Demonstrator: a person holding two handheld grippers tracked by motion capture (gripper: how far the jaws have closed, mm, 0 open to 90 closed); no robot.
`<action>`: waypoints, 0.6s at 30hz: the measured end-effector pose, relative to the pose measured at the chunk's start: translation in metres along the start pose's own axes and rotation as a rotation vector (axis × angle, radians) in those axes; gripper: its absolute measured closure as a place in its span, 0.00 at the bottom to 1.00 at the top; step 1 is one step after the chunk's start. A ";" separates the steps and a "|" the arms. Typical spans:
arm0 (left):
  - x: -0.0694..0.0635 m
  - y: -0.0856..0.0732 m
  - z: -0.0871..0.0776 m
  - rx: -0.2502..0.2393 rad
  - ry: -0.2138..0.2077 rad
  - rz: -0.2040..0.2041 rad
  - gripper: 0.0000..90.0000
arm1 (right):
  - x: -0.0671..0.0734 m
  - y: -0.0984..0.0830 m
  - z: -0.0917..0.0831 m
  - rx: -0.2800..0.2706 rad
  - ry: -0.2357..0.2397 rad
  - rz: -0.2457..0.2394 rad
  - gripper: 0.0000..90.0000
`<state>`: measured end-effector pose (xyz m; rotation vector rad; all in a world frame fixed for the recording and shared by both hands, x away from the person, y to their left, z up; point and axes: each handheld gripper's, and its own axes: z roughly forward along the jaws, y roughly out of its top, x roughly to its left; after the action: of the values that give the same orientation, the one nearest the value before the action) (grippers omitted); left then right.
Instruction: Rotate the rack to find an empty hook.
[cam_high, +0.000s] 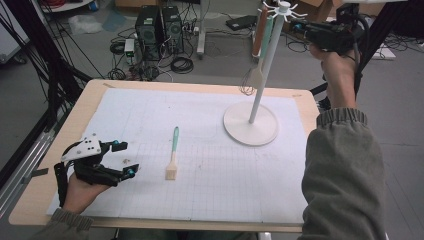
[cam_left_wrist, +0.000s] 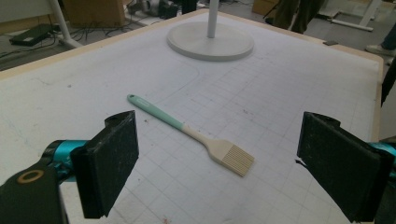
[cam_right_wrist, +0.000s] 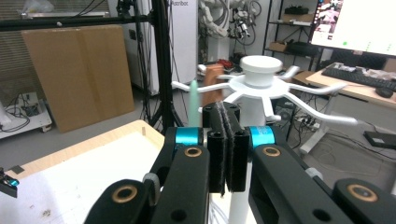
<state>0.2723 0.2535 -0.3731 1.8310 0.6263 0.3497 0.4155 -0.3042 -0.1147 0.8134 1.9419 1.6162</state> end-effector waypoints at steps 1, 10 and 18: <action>0.000 0.000 0.000 0.001 0.000 0.001 0.15 | 0.001 0.000 0.001 0.000 0.002 -0.004 1.00; 0.000 0.000 0.000 0.000 0.000 0.000 0.15 | 0.011 0.003 0.011 0.016 0.003 -0.017 1.00; -0.001 0.000 -0.001 -0.001 0.003 0.004 0.15 | 0.017 0.001 0.017 0.013 0.002 -0.019 1.00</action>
<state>0.2715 0.2536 -0.3724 1.8317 0.6239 0.3551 0.4156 -0.2808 -0.1163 0.7961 1.9574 1.5959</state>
